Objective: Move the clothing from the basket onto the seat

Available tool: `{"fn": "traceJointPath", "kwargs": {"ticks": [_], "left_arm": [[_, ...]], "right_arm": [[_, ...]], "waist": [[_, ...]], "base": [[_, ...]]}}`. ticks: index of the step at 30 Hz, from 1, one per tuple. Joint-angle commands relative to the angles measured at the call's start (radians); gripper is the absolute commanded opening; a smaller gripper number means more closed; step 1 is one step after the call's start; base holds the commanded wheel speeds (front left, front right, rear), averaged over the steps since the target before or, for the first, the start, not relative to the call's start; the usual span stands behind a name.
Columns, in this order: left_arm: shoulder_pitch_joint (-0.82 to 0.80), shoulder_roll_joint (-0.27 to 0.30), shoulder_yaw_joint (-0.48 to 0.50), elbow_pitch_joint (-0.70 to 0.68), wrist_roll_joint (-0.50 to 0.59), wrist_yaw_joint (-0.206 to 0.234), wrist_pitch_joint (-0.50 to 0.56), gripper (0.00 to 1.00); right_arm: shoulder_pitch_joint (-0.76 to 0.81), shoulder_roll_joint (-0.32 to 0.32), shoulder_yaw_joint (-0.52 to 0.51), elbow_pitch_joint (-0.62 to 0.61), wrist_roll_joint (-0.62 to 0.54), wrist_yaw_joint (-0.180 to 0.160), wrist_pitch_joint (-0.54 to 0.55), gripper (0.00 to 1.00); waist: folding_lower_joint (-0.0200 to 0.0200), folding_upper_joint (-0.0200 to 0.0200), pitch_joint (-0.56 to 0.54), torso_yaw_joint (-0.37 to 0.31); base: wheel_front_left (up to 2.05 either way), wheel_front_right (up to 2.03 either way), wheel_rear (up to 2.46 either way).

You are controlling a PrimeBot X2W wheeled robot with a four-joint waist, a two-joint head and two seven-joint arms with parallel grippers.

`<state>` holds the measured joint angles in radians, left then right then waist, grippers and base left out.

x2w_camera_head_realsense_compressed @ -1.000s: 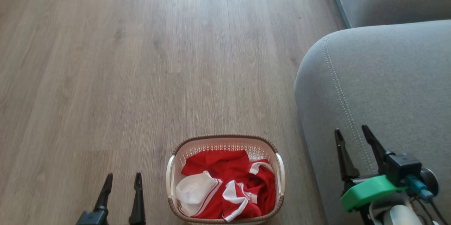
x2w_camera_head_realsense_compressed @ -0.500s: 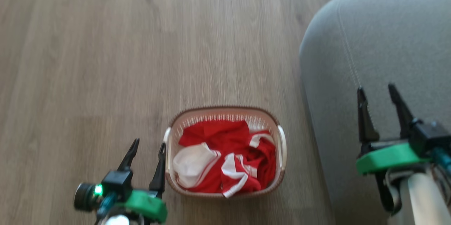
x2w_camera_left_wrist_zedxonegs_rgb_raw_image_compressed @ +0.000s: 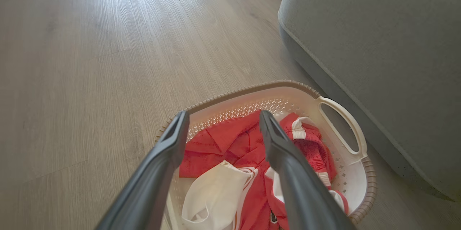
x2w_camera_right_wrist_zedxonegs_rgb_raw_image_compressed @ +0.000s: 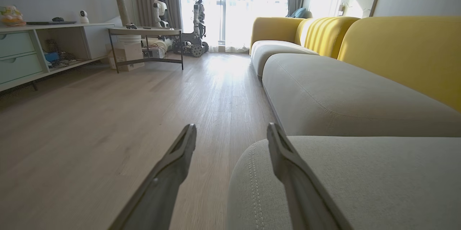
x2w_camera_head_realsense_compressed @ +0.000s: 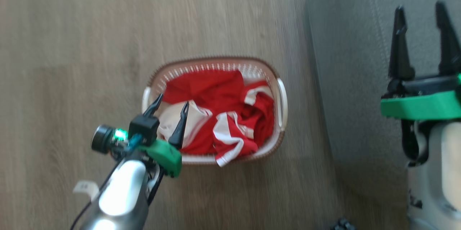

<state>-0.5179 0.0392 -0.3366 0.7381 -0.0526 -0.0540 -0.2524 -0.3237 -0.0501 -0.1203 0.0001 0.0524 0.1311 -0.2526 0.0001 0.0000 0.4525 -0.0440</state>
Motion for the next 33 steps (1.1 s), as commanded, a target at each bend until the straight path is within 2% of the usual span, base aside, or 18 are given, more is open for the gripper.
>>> {"fn": "traceJointPath", "kwargs": {"ticks": [1, 7, 16, 27, 33], "left_arm": [[-0.037, 0.012, 0.008, 0.02, 0.01, -0.007, -0.009, 1.0], [-0.159, 0.011, -0.054, 0.172, 0.021, -0.022, 0.006, 1.0], [-0.29, 0.011, -0.118, 0.331, 0.027, -0.021, 0.028, 1.0], [-0.39, 0.034, -0.147, 0.477, 0.043, 0.002, 0.058, 1.0], [-0.425, 0.061, -0.146, 0.507, 0.039, 0.042, 0.066, 1.0]], "right_arm": [[-0.032, 0.0, 0.025, -0.054, 0.002, 0.0, -0.009, 1.0], [-0.085, 0.0, 0.044, -0.123, 0.021, 0.0, -0.009, 1.0], [-0.108, 0.0, 0.065, -0.195, 0.049, 0.0, -0.009, 1.0], [-0.124, 0.0, 0.074, -0.226, 0.087, 0.0, -0.009, 1.0], [-0.129, 0.0, 0.083, -0.236, 0.106, 0.0, -0.009, 1.0]], "waist": [[-0.0001, 0.0, 0.114, -0.045], [-0.0001, 0.0, 0.223, -0.087], [-0.0001, 0.0, 0.331, -0.137], [-0.0001, 0.0, 0.404, -0.183], [-0.0001, 0.0, 0.432, -0.203]], "base": [[0.0, 0.0, 0.0], [0.0, 0.0, 0.0], [0.0, 0.0, 0.0], [0.0, 0.0, 0.0], [0.0, 0.0, 0.0]]}}
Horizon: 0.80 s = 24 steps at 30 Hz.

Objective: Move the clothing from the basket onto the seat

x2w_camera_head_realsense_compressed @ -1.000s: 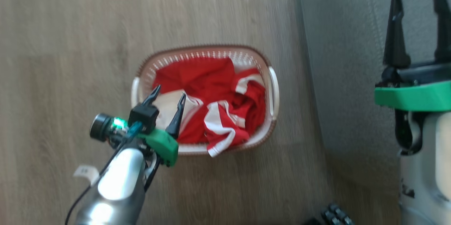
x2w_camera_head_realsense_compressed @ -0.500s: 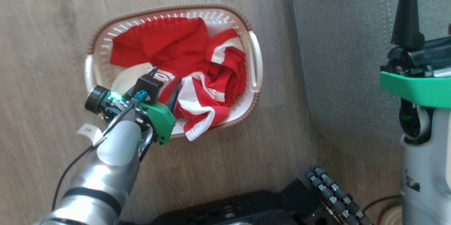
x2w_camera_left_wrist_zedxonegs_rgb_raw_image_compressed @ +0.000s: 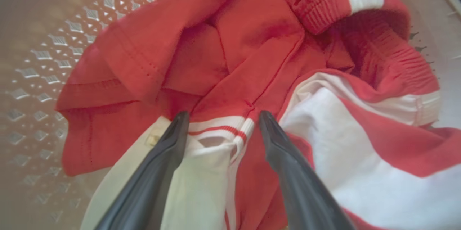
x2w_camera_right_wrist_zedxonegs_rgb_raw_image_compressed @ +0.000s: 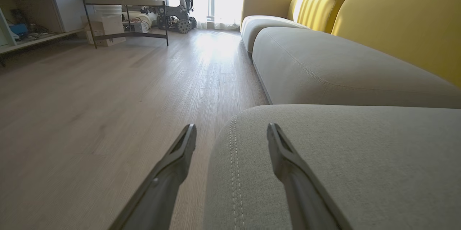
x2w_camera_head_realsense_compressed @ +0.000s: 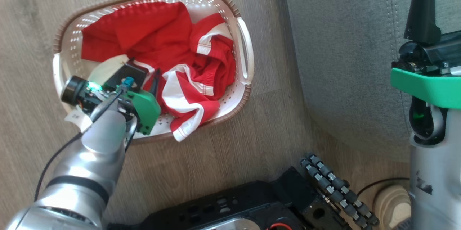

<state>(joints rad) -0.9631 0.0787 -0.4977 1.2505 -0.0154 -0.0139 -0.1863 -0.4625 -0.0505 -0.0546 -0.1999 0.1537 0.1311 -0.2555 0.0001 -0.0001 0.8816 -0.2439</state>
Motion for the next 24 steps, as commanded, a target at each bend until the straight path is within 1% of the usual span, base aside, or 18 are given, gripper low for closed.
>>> {"fn": "traceJointPath", "kwargs": {"ticks": [1, 7, 11, 12, 13, 14, 15, 19, 24], "left_arm": [[0.015, 0.025, 0.013, -0.001, 0.003, 0.006, 0.004, 1.0], [0.0, 0.032, -0.01, 0.017, 0.008, -0.009, 0.046, 1.0], [-0.007, 0.032, -0.028, 0.023, 0.016, -0.002, 0.061, 1.0], [-0.008, 0.031, -0.03, 0.024, 0.016, 0.0, 0.065, 0.79], [-0.009, 0.03, -0.032, 0.025, 0.015, 0.003, 0.069, 0.41], [-0.01, 0.028, -0.033, 0.026, 0.014, 0.006, 0.073, 0.11], [-0.011, 0.025, -0.035, 0.027, 0.013, 0.008, 0.074, 0.0], [-0.008, 0.016, -0.041, 0.028, 0.004, 0.003, 0.058, 0.0], [0.006, -0.001, -0.038, 0.024, -0.021, -0.011, 0.014, 0.0]], "right_arm": [[0.009, 0.0, 0.018, -0.037, 0.007, 0.0, -0.006, 1.0], [0.005, 0.0, 0.024, -0.04, 0.015, 0.0, -0.006, 1.0], [0.0, 0.0, 0.029, -0.04, 0.02, 0.0, -0.006, 1.0], [-0.002, 0.0, 0.031, -0.04, 0.021, 0.0, -0.006, 1.0], [-0.004, 0.0, 0.033, -0.04, 0.023, 0.0, -0.006, 1.0], [-0.005, 0.0, 0.034, -0.039, 0.024, 0.0, -0.006, 1.0], [-0.006, 0.0, 0.035, -0.039, 0.024, 0.0, -0.006, 1.0], [-0.005, 0.0, 0.035, -0.031, 0.026, 0.0, -0.006, 1.0], [0.002, 0.0, 0.031, -0.011, 0.025, 0.0, -0.006, 1.0]], "waist": [[-0.0001, 0.0001, 0.007, -0.005], [-0.0001, 0.0001, 0.026, -0.014], [-0.0001, 0.0001, 0.033, -0.018], [-0.0001, 0.0001, 0.033, -0.019], [-0.0001, 0.0001, 0.033, -0.02], [-0.0001, 0.0001, 0.032, -0.021], [-0.0001, 0.0001, 0.031, -0.022], [-0.0001, 0.0001, 0.011, -0.019], [-0.0001, 0.0001, -0.044, -0.001]], "base": [[0.0, 0.0, 0.0], [0.0, 0.0, 0.0], [0.0, 0.0, 0.0], [0.0, 0.0, 0.0], [0.0, 0.0, 0.0], [0.0, 0.0, 0.0], [0.0, 0.0, 0.0], [0.0, 0.0, 0.0], [0.0, 0.0, 0.0]]}}
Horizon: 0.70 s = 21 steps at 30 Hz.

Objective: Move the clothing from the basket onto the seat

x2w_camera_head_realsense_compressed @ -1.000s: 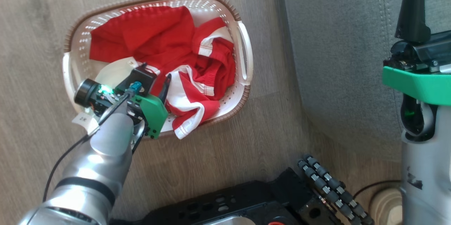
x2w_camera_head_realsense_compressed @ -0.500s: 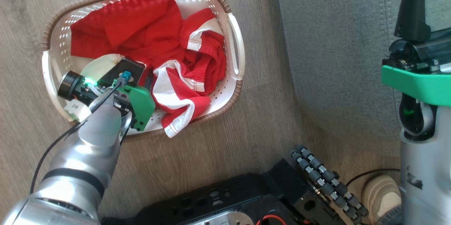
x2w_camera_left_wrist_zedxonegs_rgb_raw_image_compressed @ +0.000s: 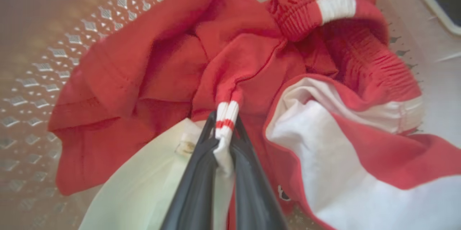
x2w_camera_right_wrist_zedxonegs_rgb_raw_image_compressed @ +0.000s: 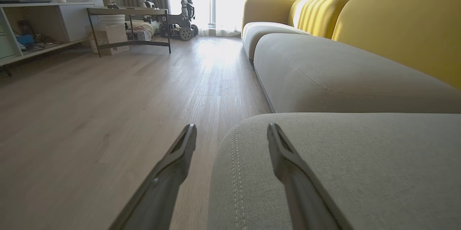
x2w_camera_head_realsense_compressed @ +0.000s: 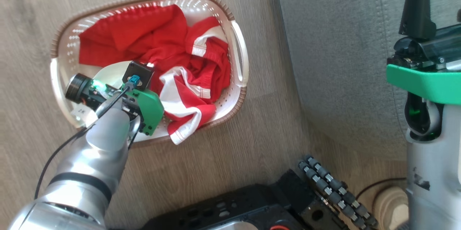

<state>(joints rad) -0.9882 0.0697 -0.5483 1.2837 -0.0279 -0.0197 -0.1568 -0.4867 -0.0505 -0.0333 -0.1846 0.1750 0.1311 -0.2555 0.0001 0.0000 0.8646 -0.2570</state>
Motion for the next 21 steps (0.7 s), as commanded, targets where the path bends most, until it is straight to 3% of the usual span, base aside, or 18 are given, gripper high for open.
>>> {"fn": "traceJointPath", "kwargs": {"ticks": [1, 11, 16, 21], "left_arm": [[0.035, 0.004, 0.013, -0.012, -0.015, -0.01, -0.025, 0.0], [0.103, -0.018, -0.004, -0.077, -0.071, -0.05, -0.087, 0.0], [0.167, -0.019, -0.038, -0.188, -0.146, -0.071, -0.099, 0.0], [0.222, -0.019, -0.085, -0.292, -0.226, -0.063, -0.102, 0.0]], "right_arm": [[0.029, 0.0, 0.01, -0.019, 0.002, 0.0, -0.006, 1.0], [0.091, 0.0, 0.008, 0.084, -0.026, 0.0, -0.006, 1.0], [0.147, 0.0, -0.002, 0.156, -0.037, 0.0, -0.006, 1.0], [0.209, 0.0, -0.009, 0.225, -0.058, 0.0, -0.006, 1.0]], "waist": [[-0.0001, 0.0, -0.043, 0.018], [-0.0001, 0.0, -0.231, 0.087], [-0.0001, 0.0, -0.356, 0.138], [-0.0001, 0.0, -0.484, 0.185]], "base": [[0.0, 0.0, 0.0], [0.0, 0.0, 0.0], [0.0, 0.0, 0.0], [0.0, 0.0, 0.0]]}}
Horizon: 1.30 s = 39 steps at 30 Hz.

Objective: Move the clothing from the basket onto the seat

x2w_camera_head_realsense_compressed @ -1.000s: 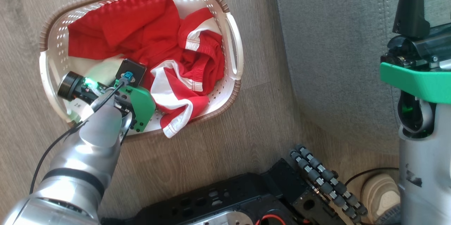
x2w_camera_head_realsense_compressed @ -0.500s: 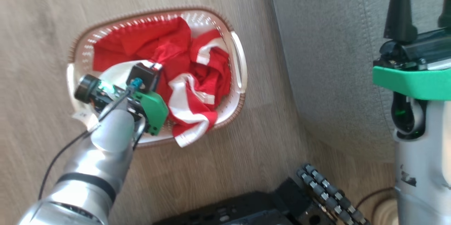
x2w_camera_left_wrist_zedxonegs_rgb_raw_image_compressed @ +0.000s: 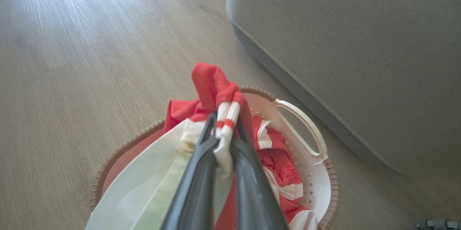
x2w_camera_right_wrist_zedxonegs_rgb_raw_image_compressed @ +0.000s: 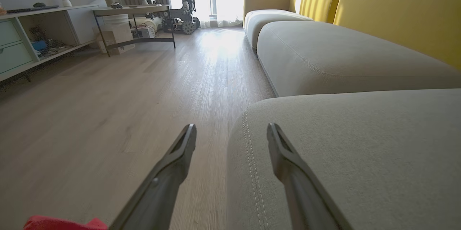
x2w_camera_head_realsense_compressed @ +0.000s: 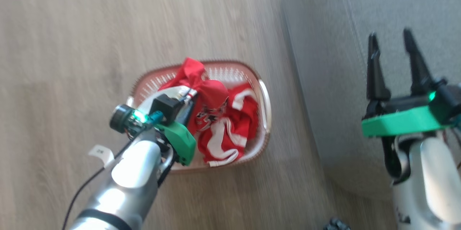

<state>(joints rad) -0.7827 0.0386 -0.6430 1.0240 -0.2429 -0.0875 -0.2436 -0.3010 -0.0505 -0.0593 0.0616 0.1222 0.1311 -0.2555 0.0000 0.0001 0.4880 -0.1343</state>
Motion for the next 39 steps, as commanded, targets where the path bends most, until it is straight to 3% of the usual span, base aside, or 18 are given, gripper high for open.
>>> {"fn": "traceJointPath", "kwargs": {"ticks": [1, 9, 19, 28, 39], "left_arm": [[0.026, 0.012, 0.0, -0.051, -0.026, 0.007, -0.015, 0.0], [0.072, 0.012, -0.075, -0.195, -0.126, 0.046, -0.017, 0.0], [0.038, 0.012, -0.098, -0.293, -0.186, 0.079, -0.003, 0.0], [-0.043, 0.014, -0.096, -0.33, -0.203, 0.077, 0.061, 0.0], [-0.15, 0.017, -0.102, -0.374, -0.235, 0.052, 0.179, 0.0]], "right_arm": [[0.036, 0.0, 0.016, -0.008, -0.002, 0.0, -0.006, 1.0], [0.15, 0.0, -0.001, 0.079, -0.009, 0.0, -0.006, 1.0], [0.248, 0.0, 0.016, 0.141, -0.008, 0.0, -0.006, 1.0], [0.267, 0.0, 0.053, 0.15, 0.002, 0.0, -0.006, 1.0], [0.235, 0.0, 0.168, 0.172, -0.003, 0.0, -0.006, 1.0]], "waist": [[0.0, -0.0001, -0.135, 0.072], [0.0, -0.0001, -0.328, 0.136], [0.0, -0.0001, -0.501, 0.166], [0.0, -0.0001, -0.553, 0.184], [0.0, -0.0001, -0.57, 0.196]], "base": [[0.0, 0.0, 0.0], [0.0, 0.0, 0.0], [0.0, 0.0, 0.0], [0.0, 0.0, 0.0], [0.0, 0.0, 0.0]]}}
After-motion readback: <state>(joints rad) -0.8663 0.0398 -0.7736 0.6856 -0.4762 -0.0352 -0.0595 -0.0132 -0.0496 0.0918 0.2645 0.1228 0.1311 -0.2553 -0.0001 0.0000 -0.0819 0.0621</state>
